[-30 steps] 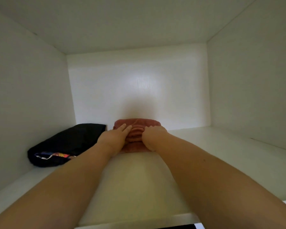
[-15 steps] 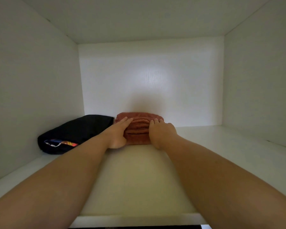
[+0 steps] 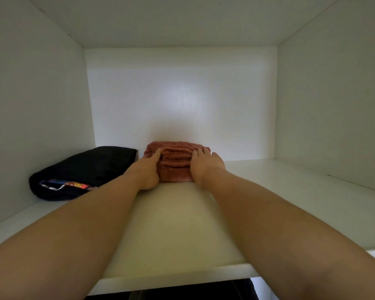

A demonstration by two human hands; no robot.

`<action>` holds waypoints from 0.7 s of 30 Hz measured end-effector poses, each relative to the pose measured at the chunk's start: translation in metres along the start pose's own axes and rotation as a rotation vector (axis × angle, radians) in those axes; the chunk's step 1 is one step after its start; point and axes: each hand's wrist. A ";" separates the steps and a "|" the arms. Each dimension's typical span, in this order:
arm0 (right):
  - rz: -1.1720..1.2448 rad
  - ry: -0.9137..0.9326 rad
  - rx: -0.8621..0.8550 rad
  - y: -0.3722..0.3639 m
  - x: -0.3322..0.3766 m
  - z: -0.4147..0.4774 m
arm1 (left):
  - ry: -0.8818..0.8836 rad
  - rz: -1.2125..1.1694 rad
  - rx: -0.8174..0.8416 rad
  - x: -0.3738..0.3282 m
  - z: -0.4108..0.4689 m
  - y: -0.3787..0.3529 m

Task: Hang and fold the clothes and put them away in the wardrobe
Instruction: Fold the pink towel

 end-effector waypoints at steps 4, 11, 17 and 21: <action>0.003 -0.051 -0.046 0.005 0.002 -0.002 | 0.066 0.047 -0.022 -0.010 0.000 -0.002; 0.149 -0.038 -0.027 0.018 0.025 -0.042 | 0.125 0.080 -0.013 -0.041 -0.036 -0.006; 0.339 0.108 -0.134 0.039 0.019 -0.127 | 0.104 -0.048 -0.033 -0.067 -0.147 0.025; 0.455 0.254 -0.197 0.041 0.030 -0.203 | 0.097 -0.147 -0.435 -0.074 -0.251 0.026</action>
Point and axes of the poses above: each hand's wrist, its own z-axis towards the middle knuckle, its own y-axis out of the back of the hand, x = y × z, and after that the axes turned 14 degrees about x, right-handed
